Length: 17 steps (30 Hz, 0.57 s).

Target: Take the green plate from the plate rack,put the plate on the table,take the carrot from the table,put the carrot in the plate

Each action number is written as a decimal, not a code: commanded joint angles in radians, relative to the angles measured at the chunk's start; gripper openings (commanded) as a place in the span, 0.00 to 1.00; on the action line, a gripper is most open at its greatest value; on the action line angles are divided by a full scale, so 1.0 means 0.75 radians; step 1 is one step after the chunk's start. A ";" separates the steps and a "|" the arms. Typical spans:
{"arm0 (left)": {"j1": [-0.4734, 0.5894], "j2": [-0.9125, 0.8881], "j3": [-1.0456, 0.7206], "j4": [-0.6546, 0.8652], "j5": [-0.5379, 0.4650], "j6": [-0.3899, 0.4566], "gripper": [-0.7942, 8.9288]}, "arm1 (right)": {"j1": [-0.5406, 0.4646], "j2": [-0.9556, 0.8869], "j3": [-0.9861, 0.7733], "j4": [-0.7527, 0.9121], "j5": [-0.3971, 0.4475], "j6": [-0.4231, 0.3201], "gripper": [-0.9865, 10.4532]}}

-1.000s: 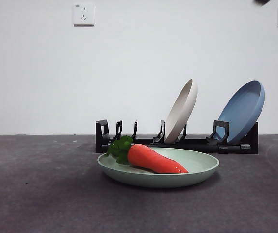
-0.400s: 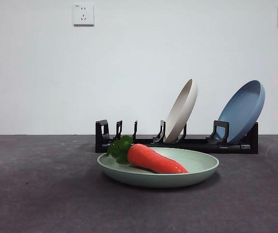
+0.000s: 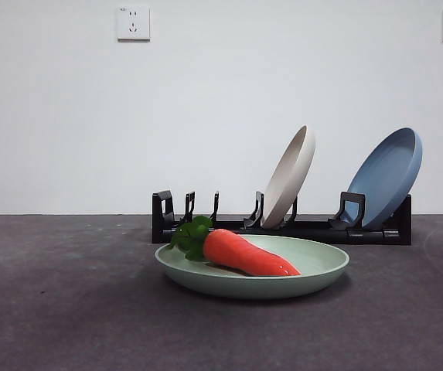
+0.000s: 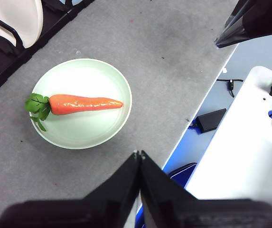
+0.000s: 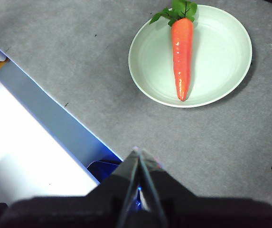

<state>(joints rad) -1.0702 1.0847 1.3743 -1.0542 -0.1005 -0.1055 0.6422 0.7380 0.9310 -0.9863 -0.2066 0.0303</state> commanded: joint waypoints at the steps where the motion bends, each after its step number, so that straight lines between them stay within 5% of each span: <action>1: 0.011 -0.015 -0.006 0.024 -0.041 0.017 0.08 | 0.002 -0.002 -0.008 0.013 0.004 0.008 0.09; 7: 0.265 -0.143 -0.010 0.221 -0.056 0.196 0.08 | 0.002 -0.002 -0.008 0.012 0.004 0.008 0.09; 11: 0.572 -0.257 -0.046 0.510 0.099 0.319 0.08 | 0.002 -0.002 -0.008 0.012 0.004 0.008 0.09; 17: 1.036 -0.528 -0.285 0.824 0.277 0.360 0.08 | 0.002 -0.002 -0.008 0.012 0.004 0.008 0.09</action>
<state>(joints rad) -0.3367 0.7181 1.1969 -0.4583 0.0963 0.1318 0.6422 0.7380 0.9310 -0.9863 -0.2066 0.0303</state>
